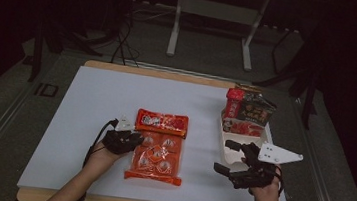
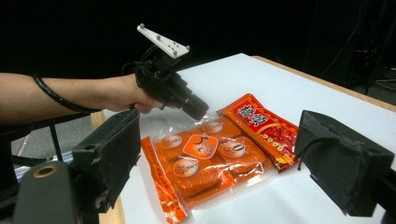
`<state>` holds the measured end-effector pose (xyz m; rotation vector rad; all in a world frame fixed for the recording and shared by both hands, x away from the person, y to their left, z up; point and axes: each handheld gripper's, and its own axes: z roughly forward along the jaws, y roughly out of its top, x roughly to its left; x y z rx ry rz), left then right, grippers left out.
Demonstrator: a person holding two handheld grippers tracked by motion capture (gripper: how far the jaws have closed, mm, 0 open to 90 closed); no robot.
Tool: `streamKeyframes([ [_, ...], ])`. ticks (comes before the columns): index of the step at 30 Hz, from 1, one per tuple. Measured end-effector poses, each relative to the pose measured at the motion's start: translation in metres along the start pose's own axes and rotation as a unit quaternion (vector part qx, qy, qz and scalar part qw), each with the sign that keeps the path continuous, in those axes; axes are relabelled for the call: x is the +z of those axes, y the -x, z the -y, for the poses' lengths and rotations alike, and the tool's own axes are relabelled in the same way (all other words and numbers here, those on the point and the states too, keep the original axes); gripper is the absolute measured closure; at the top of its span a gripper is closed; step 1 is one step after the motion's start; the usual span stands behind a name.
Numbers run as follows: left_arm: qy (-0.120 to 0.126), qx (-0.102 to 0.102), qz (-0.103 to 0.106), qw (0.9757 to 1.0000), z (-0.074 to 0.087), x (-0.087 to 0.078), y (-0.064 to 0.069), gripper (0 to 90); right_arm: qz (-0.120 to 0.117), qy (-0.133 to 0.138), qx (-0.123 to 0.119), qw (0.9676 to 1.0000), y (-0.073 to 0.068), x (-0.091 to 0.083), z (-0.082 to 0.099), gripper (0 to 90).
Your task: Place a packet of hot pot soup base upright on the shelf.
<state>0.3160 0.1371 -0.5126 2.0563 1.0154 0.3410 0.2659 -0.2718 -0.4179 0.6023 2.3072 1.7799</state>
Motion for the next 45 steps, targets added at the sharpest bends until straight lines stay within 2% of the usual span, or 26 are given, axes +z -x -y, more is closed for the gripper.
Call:
streamKeyframes([
  [1, 0.002, 0.002, -0.004, 1.0, -0.001, -0.001, 0.0, 74.1, 0.0, 0.0, -0.002, 1.0, 0.0, 0.0, 0.0, 14.5],
  [2, 0.007, -0.004, 0.003, 1.0, -0.001, -0.002, -0.001, 73.6, 0.001, 0.0, -0.003, 1.0, 0.0, 0.0, 0.0, 14.5],
  [6, 0.015, -0.008, 0.0, 0.9999, -0.004, -0.005, -0.003, 64.2, 0.001, 0.0, -0.004, 1.0, -0.001, 0.001, 0.0, 14.5],
  [10, 0.023, -0.02, 0.012, 0.9995, -0.008, -0.007, -0.01, 56.6, 0.001, 0.003, -0.009, 1.0, -0.001, 0.001, -0.001, 14.5],
  [15, 0.03, -0.033, 0.006, 0.999, -0.013, -0.009, -0.02, 43.4, 0.001, 0.006, -0.017, 0.9998, -0.002, 0.0, -0.001, 14.9],
  [19, 0.033, -0.031, 0.006, 0.9989, -0.015, -0.009, -0.03, 37.6, -0.003, 0.009, -0.021, 0.9997, -0.002, 0.001, -0.002, 15.0],
  [20, 0.032, -0.032, -0.001, 0.999, -0.015, -0.009, -0.033, 35.0, -0.003, 0.007, -0.022, 0.9997, -0.003, 0.001, -0.002, 14.9],
  [21, 0.032, -0.033, 0.004, 0.999, -0.016, -0.008, -0.036, 34.6, -0.003, 0.005, -0.023, 0.9997, -0.003, 0.002, -0.002, 15.0],
  [23, 0.031, -0.034, -0.009, 0.9989, -0.017, -0.006, -0.041, 32.2, -0.001, 0.003, -0.024, 0.9997, -0.003, 0.002, -0.001, 15.0],
  [26, 0.03, -0.029, -0.011, 0.9991, -0.018, -0.002, -0.048, 32.1, 0.0, -0.001, -0.024, 0.9997, -0.003, 0.003, 0.0, 15.0],
  [29, 0.039, -0.035, -0.013, 0.9985, -0.02, 0.001, -0.055, 30.7, 0.004, -0.002, -0.027, 0.9996, -0.003, 0.003, 0.0, 15.0],
  [30, 0.041, -0.033, -0.02, 0.9984, -0.021, 0.002, -0.057, 30.7, 0.006, -0.002, -0.028, 0.9996, -0.003, 0.003, 0.0, 15.0],
  [31, 0.046, -0.035, -0.017, 0.9982, -0.021, 0.003, -0.059, 30.7, 0.005, -0.001, -0.027, 0.9996, -0.003, 0.003, 0.0, 15.0],
  [36, 0.058, -0.044, -0.027, 0.997, -0.025, 0.009, -0.07, 29.4, 0.002, -0.001, -0.029, 0.9996, -0.004, 0.004, 0.0, 14.9],
  [38, 0.057, -0.045, -0.035, 0.9968, -0.026, 0.012, -0.074, 29.5, 0.002, 0.001, -0.032, 0.9995, -0.004, 0.004, 0.0, 15.0],
  [45, 0.047, -0.063, -0.028, 0.9965, -0.024, 0.025, -0.086, 33.3, 0.003, -0.004, -0.037, 0.9993, -0.006, 0.007, 0.001, 14.9],
])
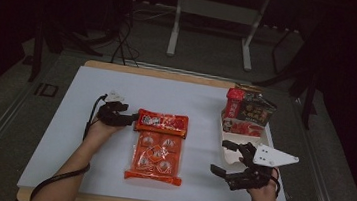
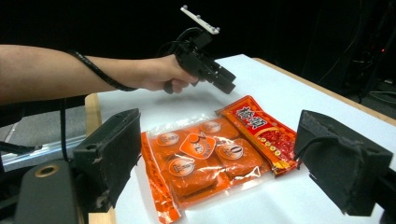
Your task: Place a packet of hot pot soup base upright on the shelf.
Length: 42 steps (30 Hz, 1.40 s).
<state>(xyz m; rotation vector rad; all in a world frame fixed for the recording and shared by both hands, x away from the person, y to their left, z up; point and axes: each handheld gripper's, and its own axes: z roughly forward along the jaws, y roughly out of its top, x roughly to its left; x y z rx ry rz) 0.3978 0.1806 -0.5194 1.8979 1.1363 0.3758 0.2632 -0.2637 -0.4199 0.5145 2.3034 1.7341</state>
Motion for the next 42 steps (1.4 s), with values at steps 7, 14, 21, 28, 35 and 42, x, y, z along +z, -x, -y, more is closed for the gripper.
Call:
streamKeyframes([
  [7, -0.018, -0.015, 0.021, 0.9995, 0.003, 0.018, -0.001, 34.6, 0.002, -0.006, 0.003, 1.0, 0.001, 0.0, 0.001, 15.0],
  [14, -0.039, -0.019, 0.025, 0.9987, 0.001, 0.032, 0.001, 39.7, 0.001, -0.006, 0.004, 1.0, 0.001, -0.001, 0.002, 15.0],
  [21, -0.059, -0.015, 0.041, 0.9973, 0.001, 0.038, 0.003, 46.9, 0.0, -0.006, 0.006, 1.0, 0.002, -0.003, 0.002, 15.0],
  [28, -0.069, -0.005, 0.059, 0.9959, 0.0, 0.04, 0.008, 64.1, -0.002, -0.007, 0.006, 1.0, 0.002, -0.002, 0.002, 15.0],
  [35, -0.083, 0.011, 0.015, 0.9964, -0.005, 0.043, 0.02, 80.5, -0.004, -0.008, 0.006, 0.9999, 0.002, -0.001, 0.002, 14.9],
  [42, -0.095, 0.052, -0.033, 0.9936, -0.012, 0.043, 0.035, 90.0, -0.005, -0.006, 0.007, 0.9999, 0.001, 0.0, 0.001, 15.0],
])
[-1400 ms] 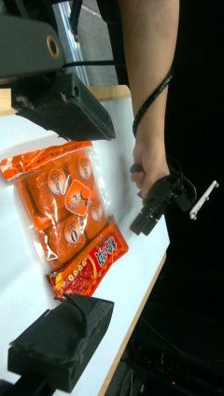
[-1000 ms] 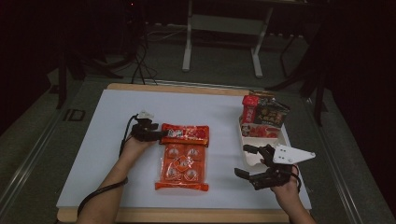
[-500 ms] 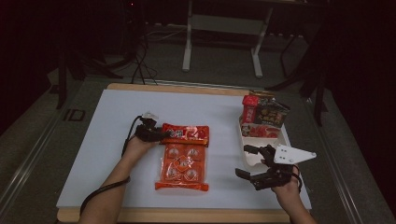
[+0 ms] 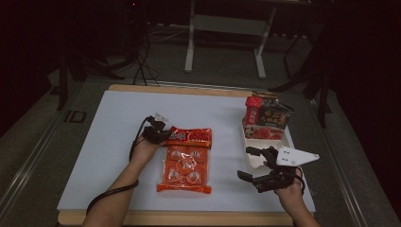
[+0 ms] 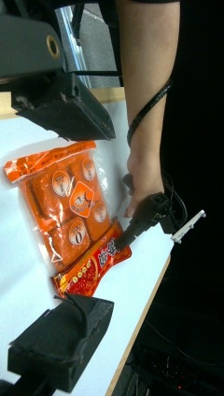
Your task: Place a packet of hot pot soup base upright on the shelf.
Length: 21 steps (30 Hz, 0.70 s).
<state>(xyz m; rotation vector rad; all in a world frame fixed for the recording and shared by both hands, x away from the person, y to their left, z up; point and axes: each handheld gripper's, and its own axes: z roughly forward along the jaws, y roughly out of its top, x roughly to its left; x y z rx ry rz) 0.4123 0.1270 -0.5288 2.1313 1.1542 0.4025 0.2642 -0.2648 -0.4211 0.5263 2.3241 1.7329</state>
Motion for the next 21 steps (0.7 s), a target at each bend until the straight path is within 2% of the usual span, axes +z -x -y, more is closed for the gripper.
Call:
streamKeyframes([
  [2, 0.001, 0.008, -0.004, 1.0, -0.001, -0.002, 0.002, 90.0, 0.001, 0.0, -0.002, 1.0, 0.0, 0.0, 0.0, 15.0],
  [3, 0.004, 0.005, -0.002, 1.0, -0.001, -0.003, 0.002, 90.0, 0.001, 0.001, -0.003, 1.0, 0.0, 0.0, 0.0, 15.0],
  [6, 0.024, -0.001, 0.002, 0.9997, -0.001, -0.01, 0.002, 90.0, 0.011, 0.009, -0.012, 0.9998, -0.001, -0.002, -0.001, 15.2],
  [7, 0.033, -0.004, 0.006, 0.9994, -0.001, -0.012, 0.002, 90.0, 0.006, 0.011, -0.01, 0.9999, -0.001, -0.003, -0.002, 16.1],
  [9, 0.045, 0.0, 0.009, 0.999, -0.001, -0.018, 0.004, 90.0, 0.018, 0.015, -0.011, 0.9997, -0.001, -0.005, -0.003, 16.2],
  [11, 0.06, 0.004, 0.016, 0.9981, -0.002, -0.024, 0.005, 90.0, 0.018, 0.012, -0.005, 0.9997, 0.001, -0.006, -0.003, 16.1],
  [13, 0.074, 0.013, 0.021, 0.997, -0.003, -0.032, 0.008, 90.0, 0.028, 0.013, -0.004, 0.9995, 0.001, -0.007, -0.003, 16.0],
  [21, 0.111, 0.032, 0.028, 0.9929, -0.009, -0.059, 0.016, 90.0, 0.042, 0.003, 0.02, 0.9989, 0.003, -0.008, -0.005, 13.6],
])
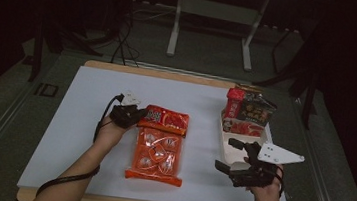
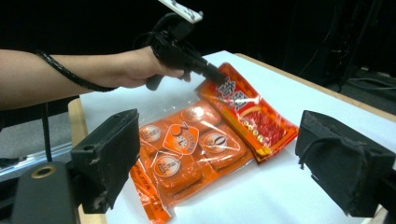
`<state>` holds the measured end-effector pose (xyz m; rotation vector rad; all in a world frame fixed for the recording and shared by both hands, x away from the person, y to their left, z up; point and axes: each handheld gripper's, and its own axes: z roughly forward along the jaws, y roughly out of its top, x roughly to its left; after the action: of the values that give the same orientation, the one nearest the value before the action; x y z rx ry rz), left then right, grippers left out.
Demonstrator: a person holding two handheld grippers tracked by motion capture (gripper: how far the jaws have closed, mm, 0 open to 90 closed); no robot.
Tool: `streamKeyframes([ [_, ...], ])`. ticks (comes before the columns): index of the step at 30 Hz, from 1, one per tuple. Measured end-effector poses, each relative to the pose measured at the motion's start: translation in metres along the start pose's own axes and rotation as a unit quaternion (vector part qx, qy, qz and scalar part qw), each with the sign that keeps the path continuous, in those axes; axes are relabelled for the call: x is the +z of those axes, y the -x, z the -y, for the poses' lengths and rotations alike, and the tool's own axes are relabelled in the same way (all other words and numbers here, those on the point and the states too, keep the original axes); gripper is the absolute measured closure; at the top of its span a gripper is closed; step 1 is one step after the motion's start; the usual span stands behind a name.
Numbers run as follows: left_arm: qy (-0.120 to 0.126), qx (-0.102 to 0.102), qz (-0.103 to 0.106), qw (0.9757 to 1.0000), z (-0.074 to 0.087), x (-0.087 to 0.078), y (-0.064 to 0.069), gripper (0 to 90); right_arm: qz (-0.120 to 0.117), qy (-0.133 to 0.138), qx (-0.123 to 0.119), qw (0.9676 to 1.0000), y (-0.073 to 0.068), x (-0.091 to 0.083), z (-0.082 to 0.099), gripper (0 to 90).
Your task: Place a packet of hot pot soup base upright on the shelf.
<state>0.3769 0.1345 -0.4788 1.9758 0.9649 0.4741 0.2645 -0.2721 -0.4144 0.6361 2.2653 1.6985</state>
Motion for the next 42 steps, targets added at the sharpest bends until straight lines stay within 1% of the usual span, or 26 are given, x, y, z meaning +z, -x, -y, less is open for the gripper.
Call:
streamKeyframes([
  [1, 0.003, 0.003, -0.001, 1.0, -0.001, -0.003, 0.001, 90.0, 0.001, 0.001, 0.002, 1.0, 0.0, 0.0, 0.0, 13.6],
  [3, 0.014, 0.005, 0.01, 0.9998, -0.003, -0.008, 0.002, 90.0, 0.006, 0.002, 0.005, 1.0, 0.001, 0.0, 0.0, 13.0],
  [6, 0.039, 0.019, 0.021, 0.9988, -0.007, -0.018, 0.006, 90.0, 0.018, 0.0, -0.003, 0.9998, -0.001, 0.0, -0.001, 10.5],
  [7, 0.043, 0.017, 0.025, 0.9986, -0.008, -0.02, 0.007, 90.0, 0.023, 0.006, -0.005, 0.9997, -0.002, 0.0, -0.001, 10.4],
  [8, 0.05, 0.021, 0.031, 0.998, -0.009, -0.023, 0.008, 90.0, 0.009, 0.006, -0.002, 0.9999, -0.001, 0.0, -0.002, 10.2],
  [9, 0.056, 0.026, 0.031, 0.9976, -0.01, -0.026, 0.01, 90.0, 0.005, 0.005, 0.0, 1.0, -0.002, 0.0, -0.002, 10.2],
  [10, 0.062, 0.027, 0.04, 0.9969, -0.011, -0.029, 0.011, 90.0, 0.019, 0.006, -0.005, 0.9998, -0.003, 0.0, -0.003, 10.2],
  [12, 0.067, 0.033, 0.041, 0.9964, -0.013, -0.033, 0.015, 90.0, 0.009, 0.003, -0.002, 0.9999, -0.004, 0.001, -0.003, 10.3],
  [15, 0.082, 0.042, 0.056, 0.9941, -0.016, -0.042, 0.019, 90.0, 0.018, -0.002, 0.003, 0.9998, -0.004, 0.003, -0.004, 10.6],
  [18, 0.103, 0.053, 0.075, 0.9904, -0.018, -0.052, 0.022, 90.0, 0.02, 0.0, 0.01, 0.9997, -0.003, 0.004, -0.004, 14.0],
  [20, 0.118, 0.062, 0.085, 0.9874, -0.019, -0.06, 0.024, 90.0, 0.018, 0.002, 0.012, 0.9998, -0.002, 0.004, -0.004, 14.4],
  [22, 0.13, 0.074, 0.098, 0.9838, -0.019, -0.066, 0.026, 90.0, 0.026, 0.001, 0.009, 0.9996, -0.002, 0.006, -0.005, 15.8],
  [23, 0.135, 0.077, 0.105, 0.9823, -0.018, -0.069, 0.027, 90.0, 0.019, 0.003, 0.012, 0.9997, -0.002, 0.006, -0.006, 16.3],
  [24, 0.142, 0.084, 0.118, 0.9792, -0.017, -0.072, 0.028, 90.0, 0.023, 0.006, 0.013, 0.9996, -0.002, 0.007, -0.006, 16.5],
  [26, 0.154, 0.09, 0.128, 0.9756, -0.015, -0.077, 0.031, 90.0, 0.023, 0.004, 0.014, 0.9996, -0.001, 0.011, -0.008, 16.7],
  [27, 0.16, 0.096, 0.131, 0.9736, -0.014, -0.08, 0.032, 90.0, 0.026, 0.004, 0.014, 0.9996, -0.001, 0.013, -0.009, 20.6],
  [28, 0.168, 0.096, 0.139, 0.9712, -0.013, -0.083, 0.033, 90.0, 0.027, 0.004, 0.015, 0.9995, -0.001, 0.015, -0.01, 22.7],
  [29, 0.177, 0.1, 0.149, 0.9677, -0.012, -0.086, 0.033, 90.0, 0.026, 0.004, 0.014, 0.9995, 0.0, 0.019, -0.012, 22.7],
  [30, 0.184, 0.1, 0.151, 0.966, -0.011, -0.089, 0.034, 90.0, 0.026, 0.0, 0.013, 0.9996, 0.0, 0.023, -0.013, 22.8],
  [31, 0.194, 0.1, 0.164, 0.9621, -0.01, -0.092, 0.034, 90.0, 0.029, -0.002, 0.013, 0.9995, 0.001, 0.025, -0.015, 23.6],
  [33, 0.205, 0.106, 0.167, 0.9586, -0.008, -0.096, 0.035, 90.0, 0.027, -0.001, 0.018, 0.9995, 0.003, 0.032, -0.018, 24.7],
  [34, 0.212, 0.106, 0.183, 0.9542, -0.007, -0.099, 0.035, 90.0, 0.031, -0.005, 0.017, 0.9994, 0.005, 0.036, -0.019, 24.8],
  [37, 0.223, 0.113, 0.198, 0.9477, -0.003, -0.104, 0.037, 90.0, 0.028, -0.011, 0.02, 0.9994, 0.008, 0.049, -0.022, 26.3],
  [39, 0.227, 0.117, 0.205, 0.9448, 0.0, -0.107, 0.037, 90.0, 0.016, -0.011, 0.018, 0.9997, 0.01, 0.057, -0.022, 26.5],
  [40, 0.23, 0.121, 0.21, 0.9425, 0.001, -0.109, 0.037, 90.0, 0.016, -0.014, 0.018, 0.9996, 0.01, 0.061, -0.023, 27.6],
  [42, 0.233, 0.124, 0.216, 0.9401, 0.003, -0.111, 0.037, 90.0, 0.005, -0.019, 0.017, 0.9997, 0.012, 0.07, -0.022, 27.6],
])
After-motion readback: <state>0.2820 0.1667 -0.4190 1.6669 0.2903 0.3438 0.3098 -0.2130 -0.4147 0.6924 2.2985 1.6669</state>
